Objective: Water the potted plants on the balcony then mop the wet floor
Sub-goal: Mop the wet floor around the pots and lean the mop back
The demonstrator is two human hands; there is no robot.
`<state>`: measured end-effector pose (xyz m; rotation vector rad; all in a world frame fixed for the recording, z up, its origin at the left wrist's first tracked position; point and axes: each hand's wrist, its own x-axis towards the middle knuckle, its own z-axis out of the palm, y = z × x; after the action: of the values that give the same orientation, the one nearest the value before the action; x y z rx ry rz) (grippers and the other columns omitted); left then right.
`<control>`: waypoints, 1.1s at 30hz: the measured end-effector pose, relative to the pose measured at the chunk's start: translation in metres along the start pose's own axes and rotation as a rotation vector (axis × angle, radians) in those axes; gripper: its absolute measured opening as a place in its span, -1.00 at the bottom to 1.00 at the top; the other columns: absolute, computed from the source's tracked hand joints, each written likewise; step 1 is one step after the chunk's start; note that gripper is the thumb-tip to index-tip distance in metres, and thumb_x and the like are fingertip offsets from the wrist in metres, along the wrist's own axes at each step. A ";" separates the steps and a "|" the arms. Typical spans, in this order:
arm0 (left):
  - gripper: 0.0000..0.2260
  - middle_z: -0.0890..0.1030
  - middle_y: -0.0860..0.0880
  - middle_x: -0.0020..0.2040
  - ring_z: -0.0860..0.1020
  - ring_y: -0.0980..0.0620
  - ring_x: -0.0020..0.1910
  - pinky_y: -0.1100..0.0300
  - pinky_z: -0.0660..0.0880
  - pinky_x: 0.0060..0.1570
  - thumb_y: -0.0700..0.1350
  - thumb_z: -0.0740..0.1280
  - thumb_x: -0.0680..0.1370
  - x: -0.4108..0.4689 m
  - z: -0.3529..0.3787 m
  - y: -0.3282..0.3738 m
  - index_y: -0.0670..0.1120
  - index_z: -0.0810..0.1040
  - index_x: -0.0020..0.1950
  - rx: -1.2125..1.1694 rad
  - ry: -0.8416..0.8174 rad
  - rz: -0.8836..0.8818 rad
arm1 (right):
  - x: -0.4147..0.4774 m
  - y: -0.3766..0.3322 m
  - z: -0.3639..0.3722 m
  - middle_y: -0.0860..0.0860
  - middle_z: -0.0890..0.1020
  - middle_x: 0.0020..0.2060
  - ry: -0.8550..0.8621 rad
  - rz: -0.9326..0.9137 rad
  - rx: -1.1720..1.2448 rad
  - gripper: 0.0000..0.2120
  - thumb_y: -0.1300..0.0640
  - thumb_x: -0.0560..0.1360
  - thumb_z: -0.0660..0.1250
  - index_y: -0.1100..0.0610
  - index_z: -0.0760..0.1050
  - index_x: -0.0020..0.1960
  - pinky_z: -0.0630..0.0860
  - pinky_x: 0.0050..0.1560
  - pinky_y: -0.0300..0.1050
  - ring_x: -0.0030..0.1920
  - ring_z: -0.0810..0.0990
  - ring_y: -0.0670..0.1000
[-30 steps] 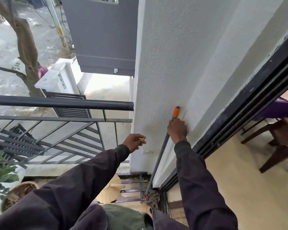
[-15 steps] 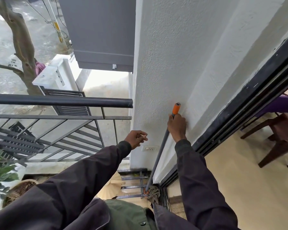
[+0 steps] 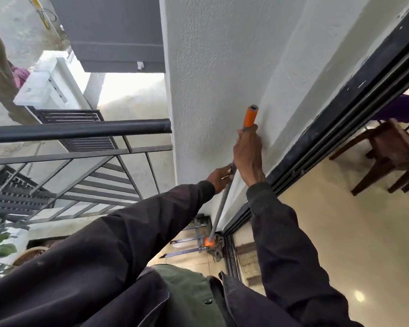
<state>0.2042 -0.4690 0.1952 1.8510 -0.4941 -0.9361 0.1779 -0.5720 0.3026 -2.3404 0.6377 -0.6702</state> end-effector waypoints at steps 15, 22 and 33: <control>-0.63 0.55 -0.21 0.02 0.48 -0.09 -0.06 0.12 0.45 -0.08 -0.17 0.32 0.64 0.006 -0.031 -0.030 -0.25 0.45 0.43 -0.140 0.106 -0.172 | 0.009 0.024 0.039 0.14 0.68 0.22 -0.262 0.122 -0.508 -0.69 0.12 0.75 0.17 0.24 0.52 0.38 0.61 0.01 -0.06 0.20 0.70 0.14; -0.72 0.63 -0.20 0.09 0.54 -0.09 0.02 0.03 0.50 0.03 -0.29 0.25 0.64 -0.005 -0.065 -0.028 -0.26 0.50 0.34 -0.132 0.139 -0.137 | 0.018 0.025 0.044 0.01 0.60 0.37 -0.501 -0.044 -1.031 -0.59 0.01 0.68 0.30 0.16 0.50 0.46 0.43 -0.11 -0.10 0.28 0.63 0.06; -0.74 0.62 -0.16 0.08 0.55 -0.12 0.03 -0.01 0.51 0.11 -0.25 0.25 0.66 -0.021 -0.072 -0.025 -0.24 0.49 0.34 -0.197 0.140 -0.088 | 0.015 0.019 0.043 0.23 0.66 0.19 -0.342 0.205 -0.511 -0.67 0.02 0.74 0.17 0.25 0.51 0.29 0.65 0.17 0.12 0.20 0.66 0.24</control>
<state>0.2460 -0.4019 0.1980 1.7546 -0.2280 -0.8735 0.2093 -0.5754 0.2654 -2.7069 0.9543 -0.0001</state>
